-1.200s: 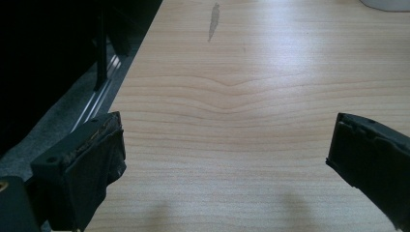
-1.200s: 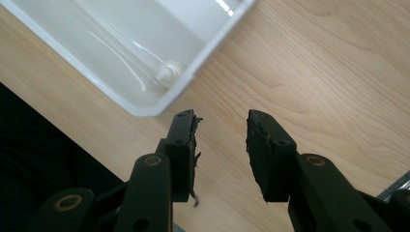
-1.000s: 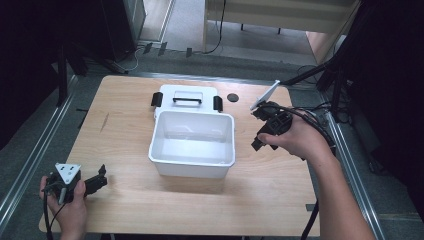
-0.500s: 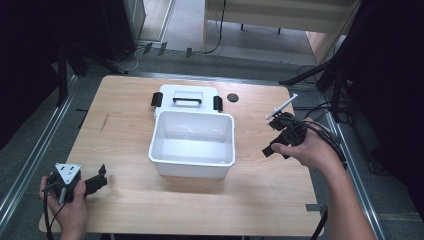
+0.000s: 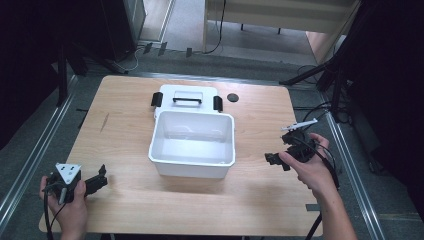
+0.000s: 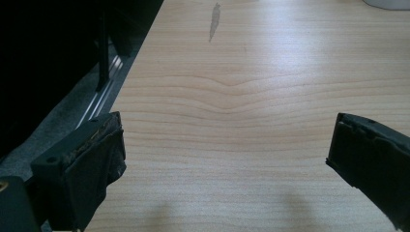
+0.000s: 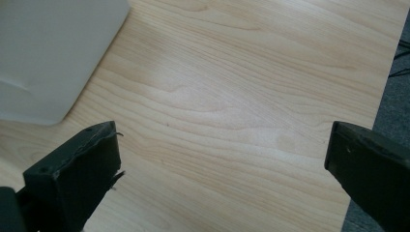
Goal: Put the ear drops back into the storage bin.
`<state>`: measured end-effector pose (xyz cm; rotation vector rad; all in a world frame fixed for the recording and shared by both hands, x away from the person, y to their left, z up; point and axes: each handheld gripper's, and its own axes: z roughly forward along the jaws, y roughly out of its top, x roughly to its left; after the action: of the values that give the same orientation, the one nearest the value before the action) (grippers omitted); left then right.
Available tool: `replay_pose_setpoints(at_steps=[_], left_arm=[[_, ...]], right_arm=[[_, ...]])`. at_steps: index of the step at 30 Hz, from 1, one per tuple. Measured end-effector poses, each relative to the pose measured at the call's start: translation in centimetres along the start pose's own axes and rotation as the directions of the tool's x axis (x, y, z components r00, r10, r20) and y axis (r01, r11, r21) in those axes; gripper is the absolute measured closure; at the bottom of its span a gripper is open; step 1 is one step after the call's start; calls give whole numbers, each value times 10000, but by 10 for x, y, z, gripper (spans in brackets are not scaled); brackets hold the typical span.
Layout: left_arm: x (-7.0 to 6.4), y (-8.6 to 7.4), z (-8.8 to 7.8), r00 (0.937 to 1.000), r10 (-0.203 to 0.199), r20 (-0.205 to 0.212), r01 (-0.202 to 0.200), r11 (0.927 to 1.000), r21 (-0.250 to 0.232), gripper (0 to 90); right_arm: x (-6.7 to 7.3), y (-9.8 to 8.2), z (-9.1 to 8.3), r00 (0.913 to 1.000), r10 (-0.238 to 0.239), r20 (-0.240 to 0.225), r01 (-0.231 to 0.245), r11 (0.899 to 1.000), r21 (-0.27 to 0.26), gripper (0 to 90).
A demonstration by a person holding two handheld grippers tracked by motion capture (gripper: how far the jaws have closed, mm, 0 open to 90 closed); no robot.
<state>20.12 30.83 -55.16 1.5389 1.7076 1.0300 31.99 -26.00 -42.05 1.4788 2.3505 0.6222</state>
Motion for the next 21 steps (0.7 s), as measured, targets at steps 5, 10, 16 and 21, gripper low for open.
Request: replay_pose_setpoints(at_steps=[5,10,16,21], left_arm=[[0,0,0,10000,2,-9,-2,10000,-7,2],[0,0,0,10000,6,-12,-6,10000,-5,2],[0,0,0,10000,0,-8,0,10000,-3,2],[0,0,0,10000,-4,-6,4,10000,-9,2]], right_arm=[[-1,-22,13,9995,272,139,-263,9977,-625,0],[0,-40,23,9989,438,146,-417,9917,-1220,0],[1,-57,32,9978,519,415,-429,9799,-1947,0],[0,-75,39,9959,664,611,-495,9682,-2453,0]])
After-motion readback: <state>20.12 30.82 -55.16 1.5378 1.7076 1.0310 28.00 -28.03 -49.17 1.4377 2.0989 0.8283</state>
